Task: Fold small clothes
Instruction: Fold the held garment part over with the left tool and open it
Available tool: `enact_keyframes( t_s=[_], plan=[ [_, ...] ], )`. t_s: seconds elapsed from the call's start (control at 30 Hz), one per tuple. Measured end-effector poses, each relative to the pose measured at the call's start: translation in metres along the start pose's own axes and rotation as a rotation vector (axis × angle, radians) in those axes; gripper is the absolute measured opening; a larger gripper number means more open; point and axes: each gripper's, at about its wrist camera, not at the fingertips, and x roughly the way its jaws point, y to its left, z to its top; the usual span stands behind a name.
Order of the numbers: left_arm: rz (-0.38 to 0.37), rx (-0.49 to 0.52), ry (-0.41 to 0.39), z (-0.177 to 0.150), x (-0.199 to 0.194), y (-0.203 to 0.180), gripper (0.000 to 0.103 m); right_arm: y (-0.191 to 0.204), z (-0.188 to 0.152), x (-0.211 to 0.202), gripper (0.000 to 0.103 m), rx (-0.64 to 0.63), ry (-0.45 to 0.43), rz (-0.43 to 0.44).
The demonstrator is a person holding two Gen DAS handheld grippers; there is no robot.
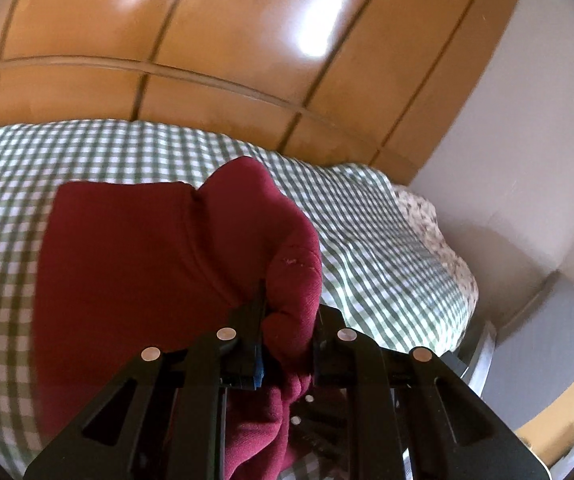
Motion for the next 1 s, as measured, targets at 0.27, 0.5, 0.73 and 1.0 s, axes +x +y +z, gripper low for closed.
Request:
enact_keyframes(
  t_s=[0.27,0.5,0.73,1.0],
  plan=[
    [0.004,-0.005,0.123,-0.015,0.050,-0.007,0.015,0.000,-0.002,-0.002,0.101,0.004,-0.017,0.008],
    [-0.110,-0.036,0.213,-0.024,0.066,-0.005,0.030,0.000,-0.003,-0.002,0.101,0.005,-0.021,0.011],
    [-0.336,-0.018,0.228,-0.023,0.038,-0.033,0.062,-0.001,-0.002,-0.001,0.101,0.006,-0.023,0.014],
    [-0.355,-0.033,0.071,-0.009,-0.009,-0.028,0.068,-0.001,-0.002,-0.001,0.101,0.006,-0.026,0.014]
  ],
)
